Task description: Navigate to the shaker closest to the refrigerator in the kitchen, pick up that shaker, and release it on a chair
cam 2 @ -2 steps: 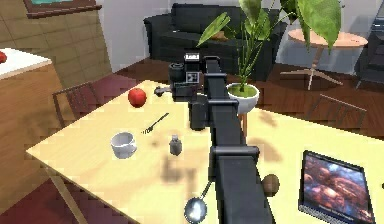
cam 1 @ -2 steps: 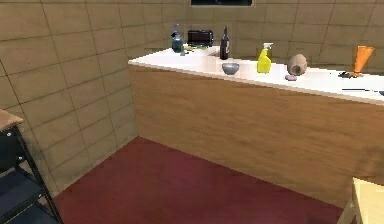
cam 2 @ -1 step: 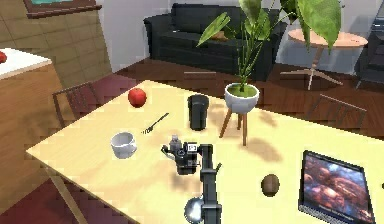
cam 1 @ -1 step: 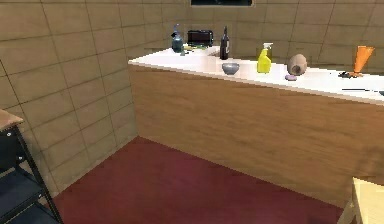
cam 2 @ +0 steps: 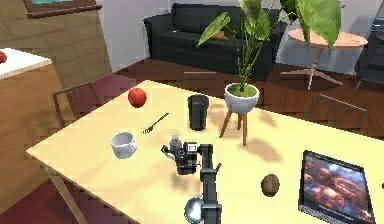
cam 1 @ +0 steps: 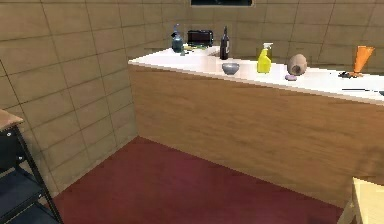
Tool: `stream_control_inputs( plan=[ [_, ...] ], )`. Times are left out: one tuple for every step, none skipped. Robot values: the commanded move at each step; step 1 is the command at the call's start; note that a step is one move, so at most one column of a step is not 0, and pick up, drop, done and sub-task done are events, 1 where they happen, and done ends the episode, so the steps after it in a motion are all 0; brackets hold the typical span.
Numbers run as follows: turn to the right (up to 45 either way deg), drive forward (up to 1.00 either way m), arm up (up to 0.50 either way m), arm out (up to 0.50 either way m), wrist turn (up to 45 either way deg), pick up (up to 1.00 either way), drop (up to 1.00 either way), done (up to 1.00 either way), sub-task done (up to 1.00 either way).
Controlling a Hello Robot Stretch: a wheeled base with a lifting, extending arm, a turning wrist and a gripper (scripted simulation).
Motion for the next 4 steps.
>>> stream_control_inputs(
  plan=[
    [0.0,0.00,0.10,0.00,0.0,0.00,0.00,0.00,0.00],
    [0.0,0.00,0.24,0.00,0.0,0.00,0.00,0.00,0.00],
    [0.0,0.00,0.00,0.00,-45.0,0.00,0.00,0.00,0.00],
    [0.0,0.00,0.00,0.00,-45.0,0.00,0.00,0.00,0.00]
  ],
)
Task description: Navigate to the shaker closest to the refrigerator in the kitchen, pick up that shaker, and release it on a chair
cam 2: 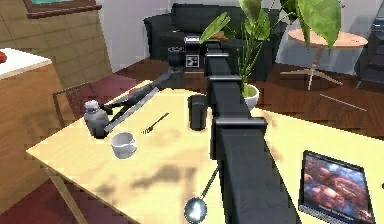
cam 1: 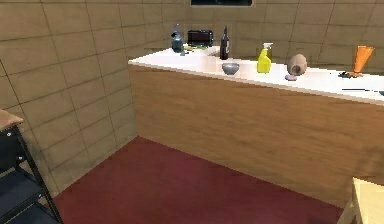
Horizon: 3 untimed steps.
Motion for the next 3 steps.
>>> stream_control_inputs(
  plan=[
    [0.0,0.00,0.00,0.00,-27.0,0.00,0.00,0.00,0.00],
    [0.0,0.00,0.00,-0.36,0.0,0.00,0.00,0.00,0.00],
    [-45.0,0.00,0.00,0.00,0.0,0.00,0.00,0.00,0.00]
  ],
)
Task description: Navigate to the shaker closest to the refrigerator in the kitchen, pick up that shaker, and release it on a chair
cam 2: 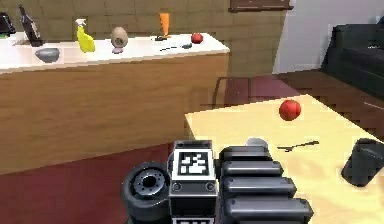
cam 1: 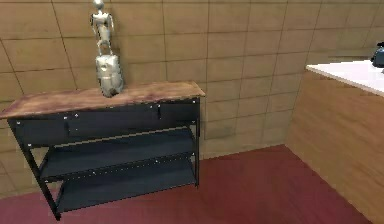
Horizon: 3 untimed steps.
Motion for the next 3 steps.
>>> stream_control_inputs(
  plan=[
    [-15.0,0.00,0.00,0.00,0.0,0.00,0.00,0.00,0.00],
    [0.0,0.20,0.00,0.00,0.0,0.00,0.00,0.00,0.00],
    [-45.0,0.00,0.00,0.00,0.0,0.00,0.00,0.00,0.00]
  ],
)
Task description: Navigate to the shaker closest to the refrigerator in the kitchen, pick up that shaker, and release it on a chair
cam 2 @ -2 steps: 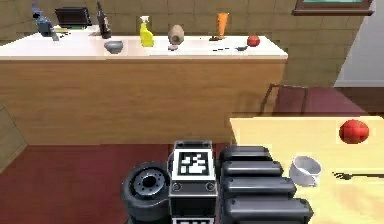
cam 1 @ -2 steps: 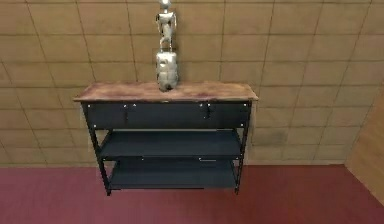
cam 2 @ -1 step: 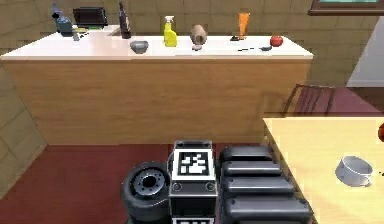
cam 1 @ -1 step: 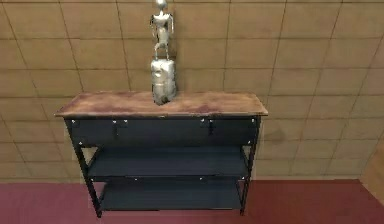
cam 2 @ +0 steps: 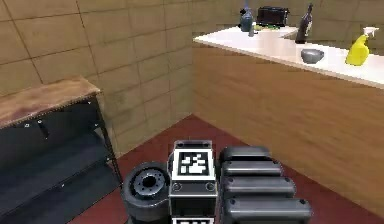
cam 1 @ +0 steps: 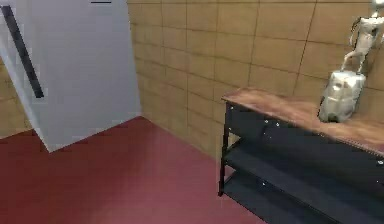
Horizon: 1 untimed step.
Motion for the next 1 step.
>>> stream_control_inputs(
  plan=[
    [-42.0,0.00,0.00,0.00,0.0,0.00,0.00,0.00,0.00]
  ],
)
